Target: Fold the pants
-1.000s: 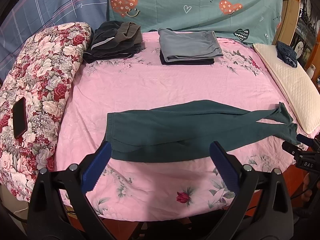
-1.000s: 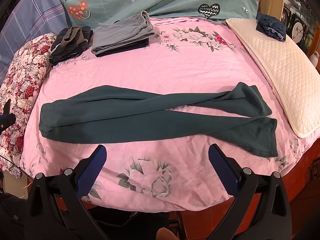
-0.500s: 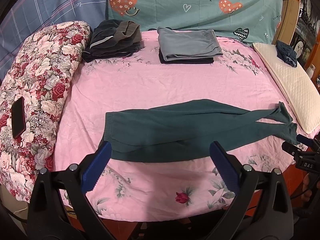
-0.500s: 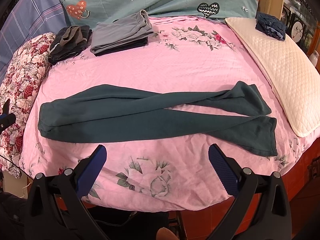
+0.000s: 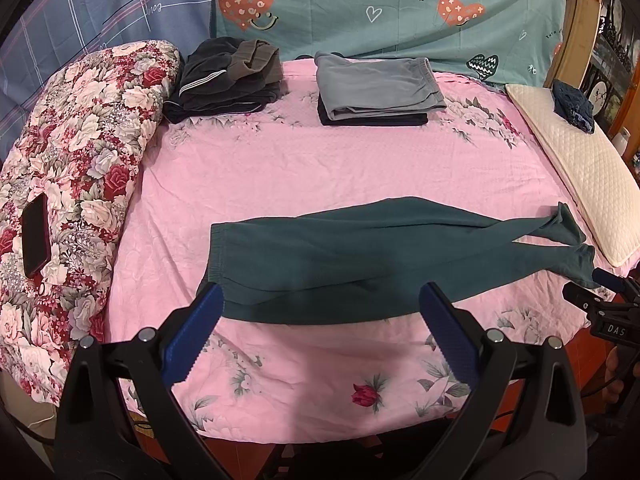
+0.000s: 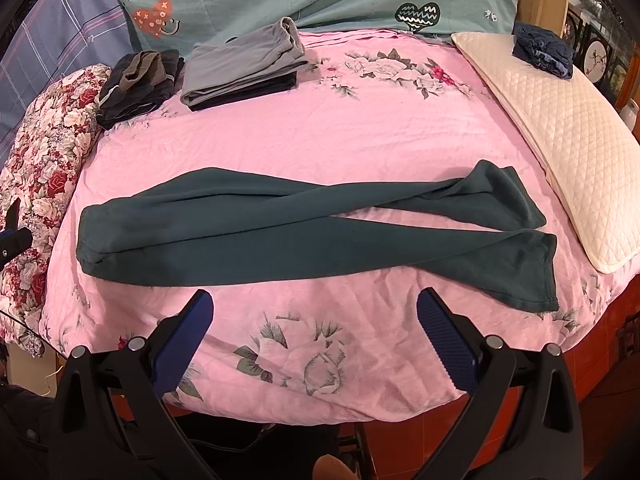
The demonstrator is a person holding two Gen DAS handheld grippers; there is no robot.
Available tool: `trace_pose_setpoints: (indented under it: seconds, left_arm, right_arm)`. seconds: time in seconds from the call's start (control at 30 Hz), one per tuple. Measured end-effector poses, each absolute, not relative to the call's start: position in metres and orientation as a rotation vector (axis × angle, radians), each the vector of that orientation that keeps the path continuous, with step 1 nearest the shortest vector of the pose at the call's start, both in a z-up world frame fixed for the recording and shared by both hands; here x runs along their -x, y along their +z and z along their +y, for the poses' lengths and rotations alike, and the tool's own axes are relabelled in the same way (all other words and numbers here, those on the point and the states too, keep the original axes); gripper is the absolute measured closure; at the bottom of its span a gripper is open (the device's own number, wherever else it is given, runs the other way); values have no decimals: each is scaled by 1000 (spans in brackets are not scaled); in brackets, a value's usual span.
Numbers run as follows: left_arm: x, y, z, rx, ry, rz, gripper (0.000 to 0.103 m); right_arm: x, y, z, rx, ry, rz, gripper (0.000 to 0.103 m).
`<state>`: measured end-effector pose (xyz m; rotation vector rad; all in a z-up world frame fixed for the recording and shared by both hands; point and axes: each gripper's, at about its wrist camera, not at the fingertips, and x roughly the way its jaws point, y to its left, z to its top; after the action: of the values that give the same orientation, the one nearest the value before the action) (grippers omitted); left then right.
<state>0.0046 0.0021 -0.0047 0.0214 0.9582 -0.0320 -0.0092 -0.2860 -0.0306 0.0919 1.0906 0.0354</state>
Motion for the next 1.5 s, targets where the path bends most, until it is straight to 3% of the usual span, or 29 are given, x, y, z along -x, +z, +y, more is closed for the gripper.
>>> trace_pose_setpoints:
  seconds: [0.2, 0.63, 0.83, 0.87, 0.9, 0.97, 1.0, 1.03, 1.17, 1.23, 1.3, 1.37, 1.4, 1.5]
  left_arm:
    - [-14, -14, 13, -28, -1, 985, 3]
    - [-42, -82, 117, -28, 204, 1105, 3]
    - [-66, -105, 135, 67, 146, 1116, 6]
    - [-75, -111, 133, 67, 136, 1128, 8]
    - [-82, -117, 132, 76, 112, 1147, 16]
    - [-95, -129, 130, 112, 56, 1195, 40]
    - [-101, -138, 128, 120, 31, 1235, 63]
    - [-105, -145, 129, 118, 26, 1263, 70]
    - [-105, -151, 132, 143, 20, 1291, 70]
    - [-103, -152, 138, 174, 5, 1301, 70]
    - [-103, -158, 144, 223, -5, 1309, 72]
    - [-105, -158, 145, 235, -1, 1302, 82]
    - [-108, -153, 145, 264, -16, 1291, 92]
    - [-118, -128, 144, 321, -55, 1208, 96]
  right_arm:
    - [1, -35, -301, -108, -8, 1094, 1]
    - [-42, -44, -388, -353, -112, 1101, 1]
    - [-90, -62, -362, -408, 33, 1163, 11]
    - [-95, -65, -357, -410, 59, 1178, 13]
    - [-103, -70, -348, -415, 103, 1206, 14]
    - [-112, -79, -335, -424, 157, 1244, 17]
    - [-117, -84, -329, -419, 172, 1265, 19]
    - [-119, -87, -326, -417, 175, 1278, 19]
    - [-127, -107, -317, -486, 201, 1353, 27]
    - [-130, -119, -314, -529, 212, 1375, 35]
    - [-135, -127, -310, -548, 199, 1391, 91]
    - [-139, -121, -305, -522, 195, 1353, 100]
    - [-141, -112, -303, -491, 207, 1320, 100]
    - [-158, -84, -298, -475, 253, 1218, 101]
